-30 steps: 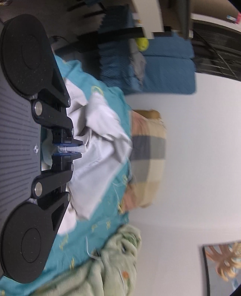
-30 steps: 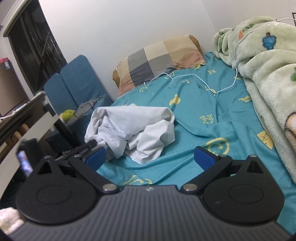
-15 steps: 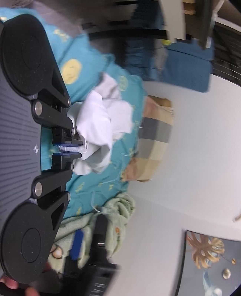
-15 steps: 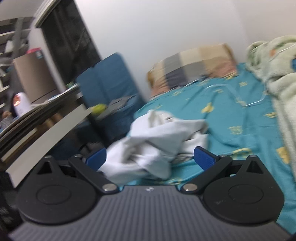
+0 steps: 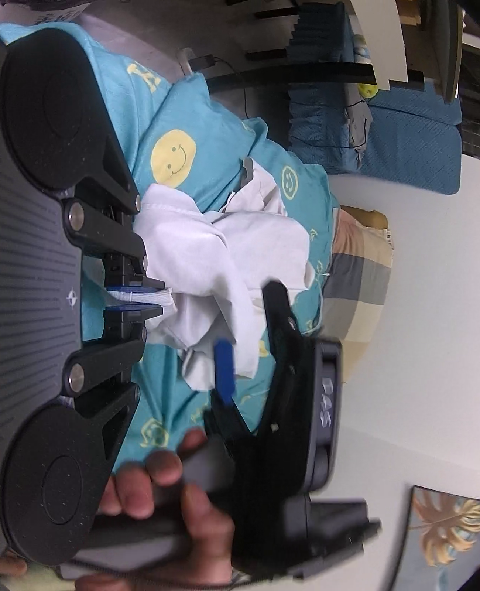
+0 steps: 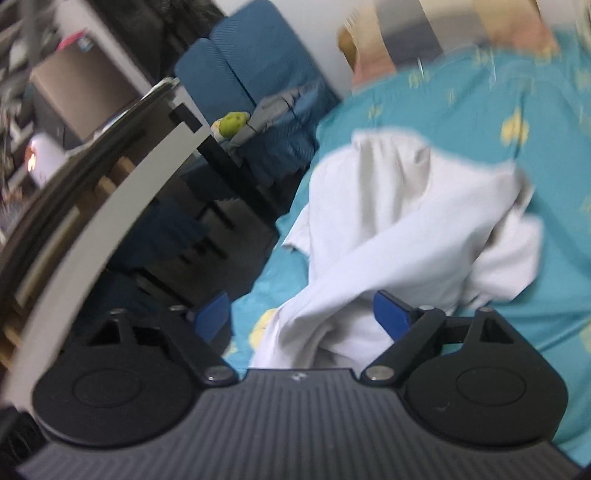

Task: Fold clothes

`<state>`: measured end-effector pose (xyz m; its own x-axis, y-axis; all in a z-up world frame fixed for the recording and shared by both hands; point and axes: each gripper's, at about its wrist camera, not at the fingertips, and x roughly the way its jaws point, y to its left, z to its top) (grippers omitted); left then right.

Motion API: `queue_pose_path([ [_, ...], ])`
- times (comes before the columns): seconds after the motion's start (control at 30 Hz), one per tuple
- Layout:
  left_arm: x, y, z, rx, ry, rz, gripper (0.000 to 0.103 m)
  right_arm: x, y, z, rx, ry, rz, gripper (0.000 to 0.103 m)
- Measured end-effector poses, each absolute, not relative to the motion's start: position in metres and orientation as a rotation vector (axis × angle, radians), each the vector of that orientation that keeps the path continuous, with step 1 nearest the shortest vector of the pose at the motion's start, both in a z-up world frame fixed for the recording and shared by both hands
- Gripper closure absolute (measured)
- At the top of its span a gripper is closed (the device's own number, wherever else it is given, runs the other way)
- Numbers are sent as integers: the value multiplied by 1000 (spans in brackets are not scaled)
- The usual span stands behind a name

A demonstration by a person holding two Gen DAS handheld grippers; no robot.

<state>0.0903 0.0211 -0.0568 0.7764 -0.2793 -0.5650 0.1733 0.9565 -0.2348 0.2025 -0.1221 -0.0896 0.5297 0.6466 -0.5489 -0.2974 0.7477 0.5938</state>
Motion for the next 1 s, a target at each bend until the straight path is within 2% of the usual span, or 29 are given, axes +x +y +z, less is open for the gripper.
queue_pose_path([
  [0.03,95,20,-60,-174,645,-250,96,207,-121,-99,473,862,588,20],
  [0.13,106,15,-69,-158,658,-266,96,217,-120,-123,506,918,580,36],
  [0.17,110,14,-72,-157,664,-270,96,219,-121,-128,522,924,573,48],
  [0.2,114,14,-75,-161,671,-275,96,220,-124,-130,540,921,565,66],
  [0.27,118,15,-80,-175,675,-280,96,222,-130,-131,574,907,547,86],
  [0.3,119,17,-80,-180,672,-279,96,220,-136,-125,586,879,535,89],
  [0.4,117,22,-75,-199,647,-285,96,215,-154,-107,622,794,501,95],
  [0.73,97,21,-51,-232,548,-336,96,179,-254,-64,840,530,227,95],
  [0.87,95,20,-53,-233,567,-329,96,148,-310,-95,1018,574,-59,95],
  [1.0,95,19,-58,-223,587,-322,96,135,-338,-138,1137,748,-251,93],
])
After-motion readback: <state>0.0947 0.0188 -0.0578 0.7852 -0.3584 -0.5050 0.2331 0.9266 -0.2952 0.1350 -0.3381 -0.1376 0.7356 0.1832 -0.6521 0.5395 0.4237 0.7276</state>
